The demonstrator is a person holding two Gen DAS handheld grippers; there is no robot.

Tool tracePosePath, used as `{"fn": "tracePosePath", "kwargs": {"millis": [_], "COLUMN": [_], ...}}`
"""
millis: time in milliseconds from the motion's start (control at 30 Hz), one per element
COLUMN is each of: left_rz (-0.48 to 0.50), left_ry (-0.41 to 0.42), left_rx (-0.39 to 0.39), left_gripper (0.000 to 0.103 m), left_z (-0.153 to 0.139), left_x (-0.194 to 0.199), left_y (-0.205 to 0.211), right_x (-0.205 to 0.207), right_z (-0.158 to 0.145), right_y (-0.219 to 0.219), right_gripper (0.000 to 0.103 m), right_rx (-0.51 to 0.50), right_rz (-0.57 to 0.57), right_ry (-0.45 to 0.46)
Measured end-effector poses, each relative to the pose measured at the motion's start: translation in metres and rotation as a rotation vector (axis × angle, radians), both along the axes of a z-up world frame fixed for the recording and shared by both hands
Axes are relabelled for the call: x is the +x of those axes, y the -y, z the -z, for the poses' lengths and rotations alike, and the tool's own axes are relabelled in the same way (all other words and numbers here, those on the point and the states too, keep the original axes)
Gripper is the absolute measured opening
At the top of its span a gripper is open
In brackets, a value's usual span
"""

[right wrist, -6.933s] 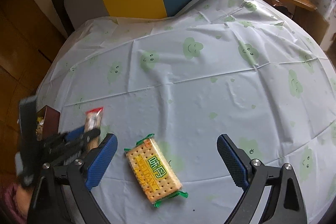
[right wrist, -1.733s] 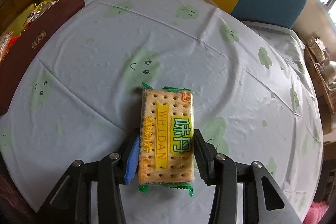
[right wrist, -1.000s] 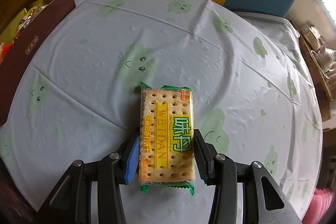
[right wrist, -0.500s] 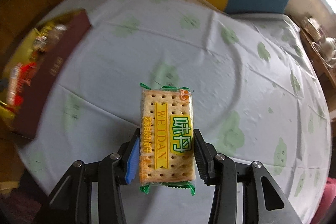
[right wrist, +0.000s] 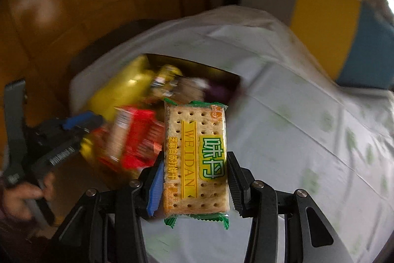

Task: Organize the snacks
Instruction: 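Carry the cracker pack into the gold tray with the right gripper and release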

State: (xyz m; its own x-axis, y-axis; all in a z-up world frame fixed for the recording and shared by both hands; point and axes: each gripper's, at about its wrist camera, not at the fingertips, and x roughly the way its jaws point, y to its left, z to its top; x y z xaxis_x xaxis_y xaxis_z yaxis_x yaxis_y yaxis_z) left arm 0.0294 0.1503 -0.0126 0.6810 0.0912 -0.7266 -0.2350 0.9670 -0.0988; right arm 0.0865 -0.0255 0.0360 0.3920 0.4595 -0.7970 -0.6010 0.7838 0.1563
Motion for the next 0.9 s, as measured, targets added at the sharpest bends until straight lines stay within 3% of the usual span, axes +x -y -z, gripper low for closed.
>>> {"fn": "tracePosePath", "kwargs": {"millis": [133,300,433,533,900], "left_rz": [-0.008,-0.004,-0.008,-0.003,0.028], "left_ry": [-0.015,-0.025,-0.035,-0.043,-0.023], "left_rx": [-0.005,0.0,-0.009,-0.01,0.03], "left_gripper": [0.029,0.029,0.029,0.029,0.032], "left_z": [0.005,0.011,0.016,0.018,0.005], "left_x": [0.0,0.001,0.005,0.006,0.004], "left_y": [-0.004,-0.006,-0.006,-0.002,0.012], "right_x": [0.019,0.036,0.033,0.024,0.036], "right_z": [0.026,0.062,0.062,0.059,0.069], "right_y": [-0.05,-0.072,-0.06,-0.051,-0.062], "right_gripper": [0.047,0.052,0.057,0.047,0.048], "right_rx": [-0.035,-0.094,-0.08,-0.073,-0.144], "right_rz": [-0.043,-0.03,-0.027,-0.032,0.032], "right_ry": [-0.045,-0.12,-0.11,-0.086,-0.013]}}
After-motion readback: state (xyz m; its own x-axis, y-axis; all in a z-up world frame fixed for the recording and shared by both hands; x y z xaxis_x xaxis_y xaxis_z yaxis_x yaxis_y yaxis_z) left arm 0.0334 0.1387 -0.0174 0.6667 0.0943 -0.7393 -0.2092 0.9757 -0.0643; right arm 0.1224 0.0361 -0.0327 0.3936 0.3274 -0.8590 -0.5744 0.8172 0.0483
